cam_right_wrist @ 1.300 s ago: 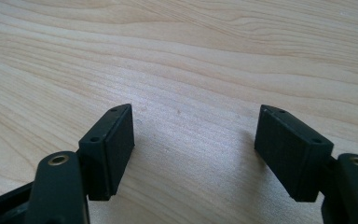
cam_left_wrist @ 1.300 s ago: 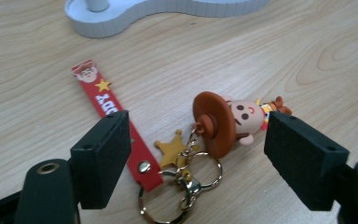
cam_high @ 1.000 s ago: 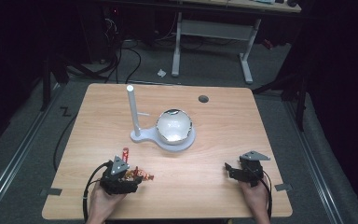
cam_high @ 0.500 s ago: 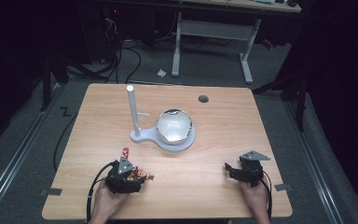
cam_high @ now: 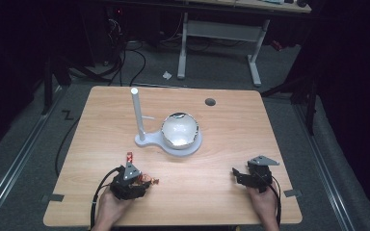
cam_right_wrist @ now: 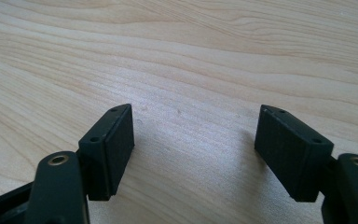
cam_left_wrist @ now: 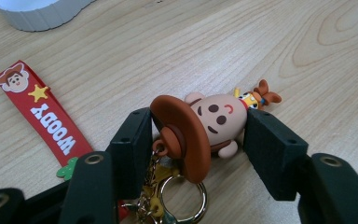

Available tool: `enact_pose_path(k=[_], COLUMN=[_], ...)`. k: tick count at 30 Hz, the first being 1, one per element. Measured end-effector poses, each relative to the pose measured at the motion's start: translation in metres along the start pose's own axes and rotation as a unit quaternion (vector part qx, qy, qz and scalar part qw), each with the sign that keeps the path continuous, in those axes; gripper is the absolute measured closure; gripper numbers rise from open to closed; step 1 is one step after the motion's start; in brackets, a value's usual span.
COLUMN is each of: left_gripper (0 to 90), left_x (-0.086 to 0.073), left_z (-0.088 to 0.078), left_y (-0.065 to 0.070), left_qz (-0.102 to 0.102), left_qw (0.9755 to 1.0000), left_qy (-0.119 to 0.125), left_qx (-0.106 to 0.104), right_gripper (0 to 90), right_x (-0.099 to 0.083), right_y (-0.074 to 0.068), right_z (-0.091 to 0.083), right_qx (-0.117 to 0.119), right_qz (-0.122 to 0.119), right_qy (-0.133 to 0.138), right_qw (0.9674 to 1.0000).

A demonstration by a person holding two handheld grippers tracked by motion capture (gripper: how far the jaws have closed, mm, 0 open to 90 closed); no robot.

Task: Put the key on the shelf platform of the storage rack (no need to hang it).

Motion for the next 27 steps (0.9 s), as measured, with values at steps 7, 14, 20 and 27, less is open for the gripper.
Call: enact_pose_path(k=[7,14,20,27], left_gripper=[43.7,44.1,44.3,44.5], left_x=[0.000,0.002,0.007,0.015], left_z=[0.000,0.000,-0.002,-0.007], left_y=[0.000,0.001,0.002,0.009], left_qz=[0.002,-0.005,-0.020,-0.024], left_qw=[1.0000,1.0000,0.9998,0.9997], left_qy=[0.002,0.000,0.001,0.009], left_qx=[0.001,0.002,-0.004,-0.006], right_gripper=[28.6,28.6,28.6,28.6], right_x=[0.000,0.000,0.000,0.000], right_y=[0.000,0.000,0.000,0.000], right_z=[0.000,0.000,0.000,0.000], right_qx=[0.000,0.000,0.000,0.000], right_qz=[0.000,0.000,0.000,0.000], right_qy=[0.000,0.000,0.000,0.000], right_qw=[1.0000,1.0000,1.0000,1.0000])
Point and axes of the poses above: each handheld gripper's, and its own axes: z roughly forward along the jaws, x roughly out of its top, y roughly to its right, the point moved 3 cm from there along z, roughly forward along the jaws, and after that the axes turned 8 degrees about -x, right-handed, at the moved point
